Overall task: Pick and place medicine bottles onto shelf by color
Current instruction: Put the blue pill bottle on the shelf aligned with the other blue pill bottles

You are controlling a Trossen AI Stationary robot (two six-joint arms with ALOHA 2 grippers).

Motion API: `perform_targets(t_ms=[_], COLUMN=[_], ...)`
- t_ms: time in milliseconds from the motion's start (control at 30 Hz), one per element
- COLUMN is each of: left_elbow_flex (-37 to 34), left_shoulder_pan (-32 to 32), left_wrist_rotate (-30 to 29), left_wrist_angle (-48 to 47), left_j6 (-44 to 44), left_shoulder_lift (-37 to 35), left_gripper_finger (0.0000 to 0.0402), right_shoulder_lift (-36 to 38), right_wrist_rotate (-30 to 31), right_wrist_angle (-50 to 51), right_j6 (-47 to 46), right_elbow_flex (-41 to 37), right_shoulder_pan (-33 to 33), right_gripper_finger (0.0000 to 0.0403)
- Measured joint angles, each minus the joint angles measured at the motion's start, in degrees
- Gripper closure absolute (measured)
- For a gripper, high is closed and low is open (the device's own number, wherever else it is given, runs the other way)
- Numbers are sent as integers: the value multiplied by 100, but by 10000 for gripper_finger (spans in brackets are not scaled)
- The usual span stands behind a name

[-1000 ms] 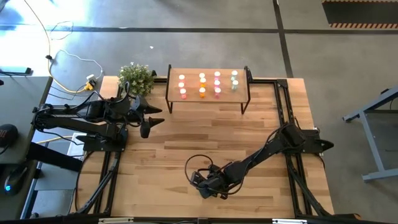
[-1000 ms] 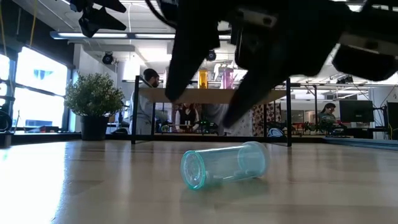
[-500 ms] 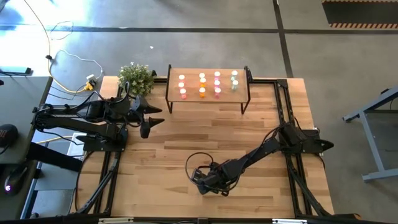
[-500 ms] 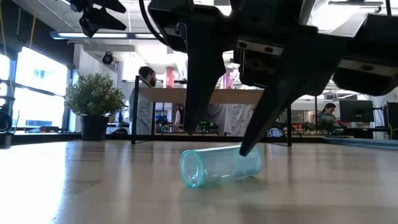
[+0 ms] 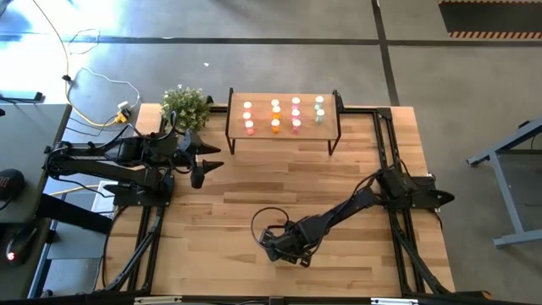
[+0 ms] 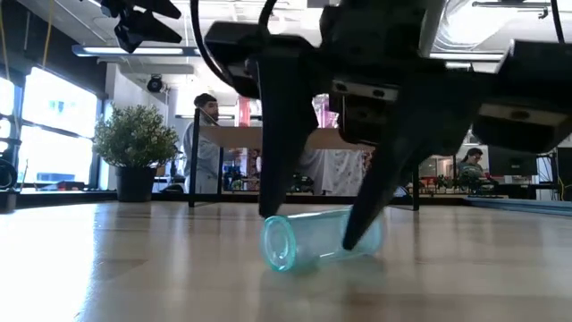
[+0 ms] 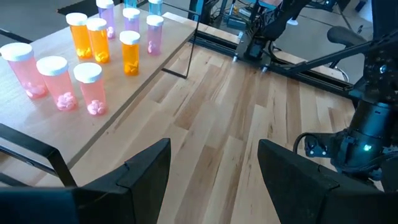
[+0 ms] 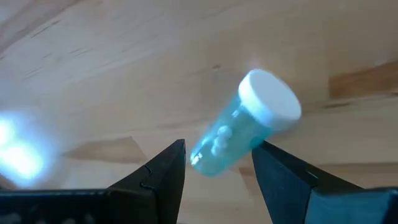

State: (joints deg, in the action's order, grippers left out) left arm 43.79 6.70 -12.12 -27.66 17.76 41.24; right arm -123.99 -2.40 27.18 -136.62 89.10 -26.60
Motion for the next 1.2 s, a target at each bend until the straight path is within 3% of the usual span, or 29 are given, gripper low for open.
perform_targets(t_ms=[400,1200], left_elbow_flex=[2,2], left_shoulder_pan=[2,1], left_wrist_rotate=[-4,-2], left_wrist_angle=[3,5], left_j6=[-298,-298], left_shoulder_lift=[0,0], left_gripper_finger=[170,170], right_shoulder_lift=[12,34], right_wrist_rotate=[-539,-265], right_wrist_angle=[435,1277], right_j6=[43,664], right_elbow_flex=[2,15], right_shoulder_pan=[-12,-7], right_gripper_finger=[226,227])
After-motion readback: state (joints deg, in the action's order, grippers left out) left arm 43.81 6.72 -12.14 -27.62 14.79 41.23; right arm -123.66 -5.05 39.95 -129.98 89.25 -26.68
